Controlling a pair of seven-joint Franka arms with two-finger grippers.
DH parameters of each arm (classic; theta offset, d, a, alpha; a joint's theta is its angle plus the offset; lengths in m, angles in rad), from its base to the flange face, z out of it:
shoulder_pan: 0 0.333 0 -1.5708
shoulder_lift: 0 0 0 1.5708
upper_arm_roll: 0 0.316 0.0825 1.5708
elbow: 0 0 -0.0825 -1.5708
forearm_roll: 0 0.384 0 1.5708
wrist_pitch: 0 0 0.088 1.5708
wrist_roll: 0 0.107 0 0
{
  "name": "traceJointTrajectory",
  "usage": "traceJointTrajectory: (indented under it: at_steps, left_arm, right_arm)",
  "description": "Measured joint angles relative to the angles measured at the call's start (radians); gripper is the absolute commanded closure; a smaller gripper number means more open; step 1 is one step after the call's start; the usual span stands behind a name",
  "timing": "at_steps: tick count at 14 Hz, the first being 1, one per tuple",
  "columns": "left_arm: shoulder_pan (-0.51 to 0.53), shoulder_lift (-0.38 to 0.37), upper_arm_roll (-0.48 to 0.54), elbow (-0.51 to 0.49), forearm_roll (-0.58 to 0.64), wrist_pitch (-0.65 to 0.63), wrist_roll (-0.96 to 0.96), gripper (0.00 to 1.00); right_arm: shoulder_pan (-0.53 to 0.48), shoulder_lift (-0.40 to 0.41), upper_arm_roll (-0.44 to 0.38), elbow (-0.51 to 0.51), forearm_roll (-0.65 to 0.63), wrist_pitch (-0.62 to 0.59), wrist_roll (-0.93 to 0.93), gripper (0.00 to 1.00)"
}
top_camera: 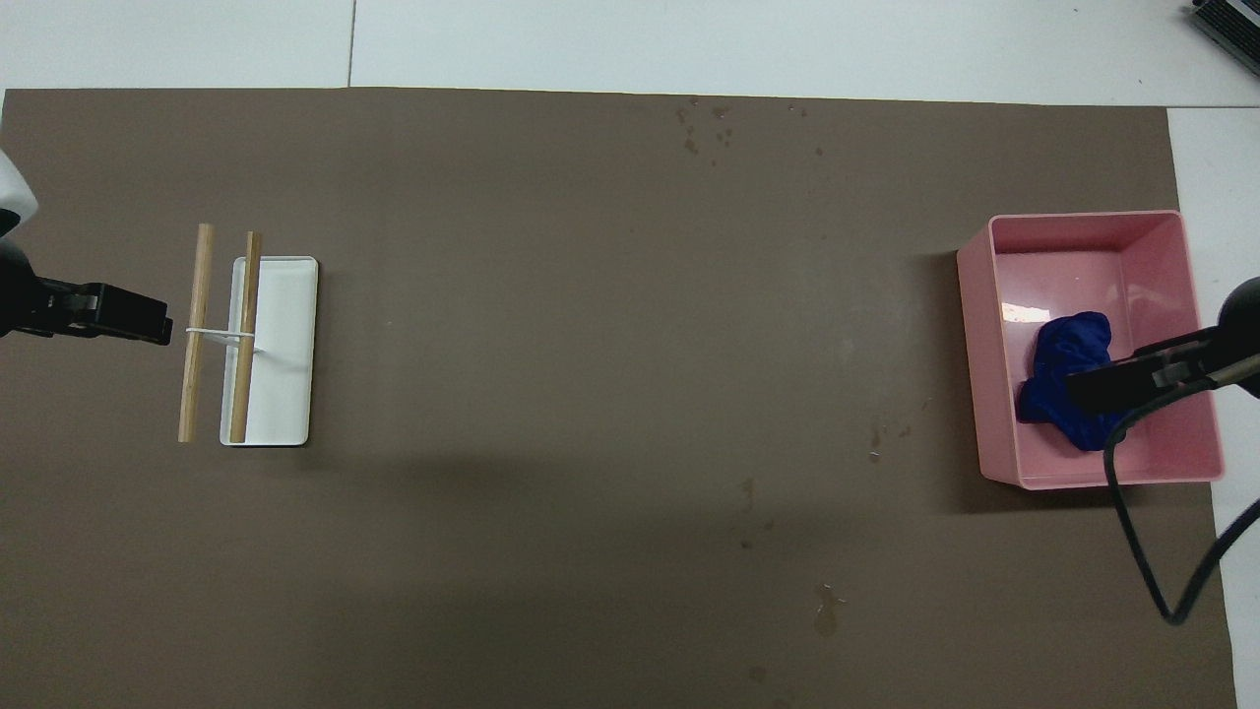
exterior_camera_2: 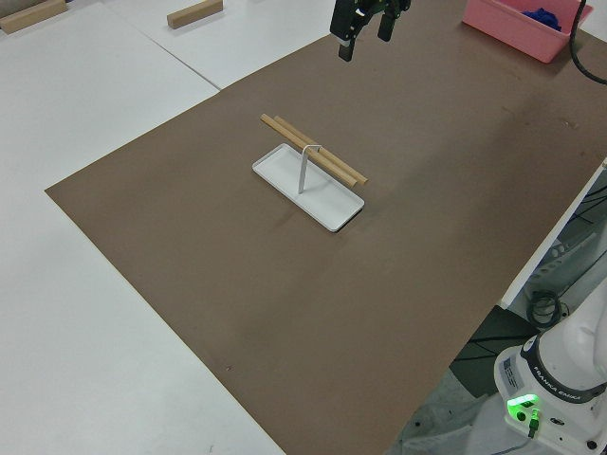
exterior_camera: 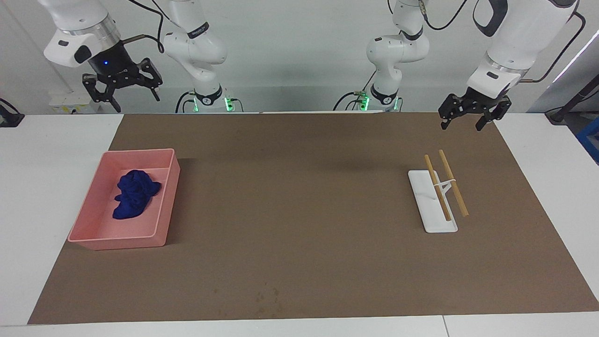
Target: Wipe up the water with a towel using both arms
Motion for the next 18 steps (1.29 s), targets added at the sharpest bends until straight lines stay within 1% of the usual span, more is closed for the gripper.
traceJointTrajectory:
  at_steps: [2,4,5,7,8,9,14,16,18]
  left_arm:
    - [0.0,0.0,0.0,0.0,0.0,0.0,0.0,0.0]
    - [0.0,0.0,0.0,0.0,0.0,0.0,0.0,0.0]
    - [0.0,0.0,0.0,0.0,0.0,0.0,0.0,0.0]
    - [0.0,0.0,0.0,0.0,0.0,0.0,0.0,0.0]
    - [0.0,0.0,0.0,0.0,0.0,0.0,0.0,0.0]
    - [0.0,0.0,0.0,0.0,0.0,0.0,0.0,0.0]
    - [0.0,0.0,0.0,0.0,0.0,0.0,0.0,0.0]
    - [0.0,0.0,0.0,0.0,0.0,0.0,0.0,0.0]
    - [0.0,0.0,0.0,0.0,0.0,0.0,0.0,0.0]
  right_arm:
    - [0.003,0.0,-0.019,0.0,-0.001,0.0,0.001,0.0]
    - [0.032,0.0,-0.071,0.0,-0.001,0.003,-0.001,0.0]
    - [0.083,0.0,-0.13,0.0,-0.001,0.004,-0.003,0.0]
    - [0.235,0.002,-0.285,-0.001,-0.002,0.013,-0.004,0.0]
    - [0.283,0.005,-0.331,-0.001,-0.002,0.032,-0.004,0.0]
    - [0.302,0.012,-0.347,-0.002,-0.002,0.05,-0.004,0.0]
    - [0.31,0.037,-0.351,-0.002,-0.002,0.064,-0.004,0.0]
    - [0.277,0.04,-0.34,-0.001,-0.002,0.064,-0.004,0.0]
    - [0.211,0.051,-0.286,0.005,-0.002,0.065,-0.006,0.0]
